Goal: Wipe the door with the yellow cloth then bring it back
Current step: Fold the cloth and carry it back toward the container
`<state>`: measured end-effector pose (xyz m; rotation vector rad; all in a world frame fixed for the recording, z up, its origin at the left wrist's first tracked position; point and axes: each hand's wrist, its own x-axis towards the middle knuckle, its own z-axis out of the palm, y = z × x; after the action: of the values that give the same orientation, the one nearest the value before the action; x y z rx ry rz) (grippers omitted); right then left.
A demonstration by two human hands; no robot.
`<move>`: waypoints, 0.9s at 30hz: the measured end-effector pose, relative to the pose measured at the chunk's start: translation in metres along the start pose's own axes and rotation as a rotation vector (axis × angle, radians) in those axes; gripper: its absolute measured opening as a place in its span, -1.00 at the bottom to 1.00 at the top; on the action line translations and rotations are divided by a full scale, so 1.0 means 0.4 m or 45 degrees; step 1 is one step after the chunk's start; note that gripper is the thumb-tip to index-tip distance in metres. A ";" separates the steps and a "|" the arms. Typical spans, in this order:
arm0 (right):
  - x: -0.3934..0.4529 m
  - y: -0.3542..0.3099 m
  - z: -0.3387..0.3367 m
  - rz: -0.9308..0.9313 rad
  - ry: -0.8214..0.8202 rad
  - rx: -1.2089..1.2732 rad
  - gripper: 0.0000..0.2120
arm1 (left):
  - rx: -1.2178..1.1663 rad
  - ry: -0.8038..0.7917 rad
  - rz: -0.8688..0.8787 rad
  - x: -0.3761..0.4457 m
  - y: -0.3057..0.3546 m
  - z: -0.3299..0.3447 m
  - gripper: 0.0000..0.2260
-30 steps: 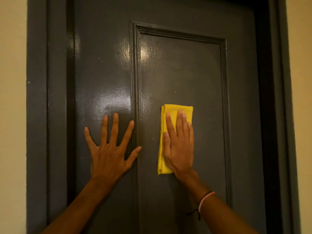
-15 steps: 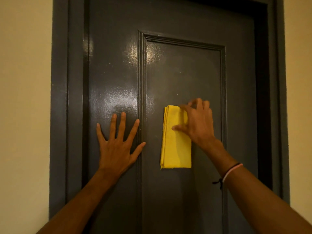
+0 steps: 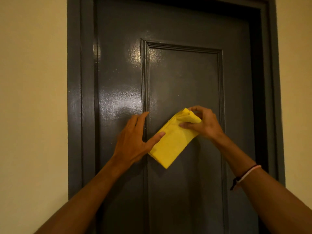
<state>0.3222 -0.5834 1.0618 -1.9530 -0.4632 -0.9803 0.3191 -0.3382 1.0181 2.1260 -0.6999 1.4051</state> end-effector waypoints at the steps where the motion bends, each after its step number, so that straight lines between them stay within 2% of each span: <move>1: -0.011 -0.008 -0.003 0.020 -0.017 0.062 -0.63 | -0.150 -0.087 -0.102 0.005 0.010 0.000 -0.16; 3: -0.032 -0.023 -0.005 0.063 -0.028 0.222 -0.76 | -0.348 -0.214 -0.285 0.019 0.017 0.001 -0.08; 5: -0.055 -0.043 -0.004 0.119 -0.008 0.348 -0.76 | -0.440 -0.296 -0.392 0.028 0.013 -0.010 -0.07; 7: -0.078 -0.067 0.003 0.178 -0.018 0.432 -0.67 | -0.508 -0.382 -0.420 0.029 0.003 -0.035 -0.26; 9: -0.099 -0.090 0.013 0.223 -0.043 0.494 -0.72 | -0.577 -0.433 -0.419 0.016 -0.008 -0.070 -0.53; 10: -0.108 -0.098 0.020 0.252 -0.054 0.524 -0.73 | -0.624 -0.438 -0.421 0.008 -0.012 -0.088 -0.60; 14: -0.143 -0.130 0.060 0.389 -0.073 0.616 -0.64 | -0.772 -0.383 -0.543 -0.041 -0.037 -0.175 -0.67; 19: -0.190 -0.164 0.144 0.447 -0.208 0.733 -0.87 | -0.773 -0.317 -0.666 -0.102 -0.077 -0.303 -0.69; 25: -0.256 -0.223 0.293 0.504 -0.381 0.837 -0.84 | -0.758 -0.203 -0.839 -0.212 -0.146 -0.456 -0.68; 27: -0.284 -0.246 0.349 0.519 -0.424 0.884 -0.84 | -0.740 -0.156 -0.929 -0.257 -0.169 -0.504 -0.61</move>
<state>0.2528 -0.4069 0.9837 -1.4766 -0.4822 -0.1814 0.1922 -0.1418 0.9843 1.7273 -0.2626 0.5891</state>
